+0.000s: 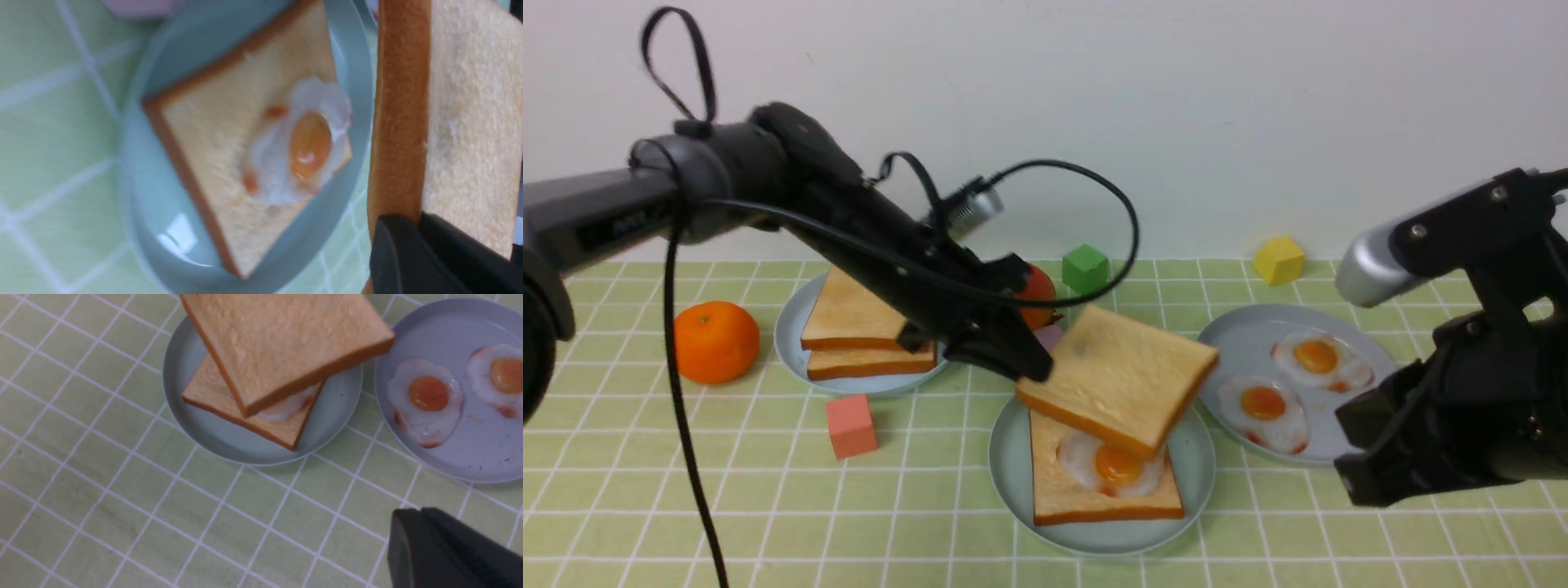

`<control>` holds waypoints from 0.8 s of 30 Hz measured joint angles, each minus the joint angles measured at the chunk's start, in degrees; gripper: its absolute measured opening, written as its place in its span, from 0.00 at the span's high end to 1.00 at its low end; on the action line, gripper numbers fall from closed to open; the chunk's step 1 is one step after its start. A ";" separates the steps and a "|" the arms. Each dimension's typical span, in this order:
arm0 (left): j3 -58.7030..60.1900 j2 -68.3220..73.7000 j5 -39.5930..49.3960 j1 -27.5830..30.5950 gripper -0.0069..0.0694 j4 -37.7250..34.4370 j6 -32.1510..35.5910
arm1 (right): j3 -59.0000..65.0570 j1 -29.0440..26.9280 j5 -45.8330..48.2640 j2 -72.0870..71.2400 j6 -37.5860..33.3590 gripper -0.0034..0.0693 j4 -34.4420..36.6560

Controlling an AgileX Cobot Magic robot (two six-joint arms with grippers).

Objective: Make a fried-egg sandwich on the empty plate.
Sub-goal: Use the left arm to place a slice of bread on the fried egg in the middle

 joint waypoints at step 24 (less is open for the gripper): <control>29.04 -14.78 -38.07 -9.99 0.89 -10.85 0.20 | 0.00 0.00 0.71 0.00 9.70 0.97 -9.69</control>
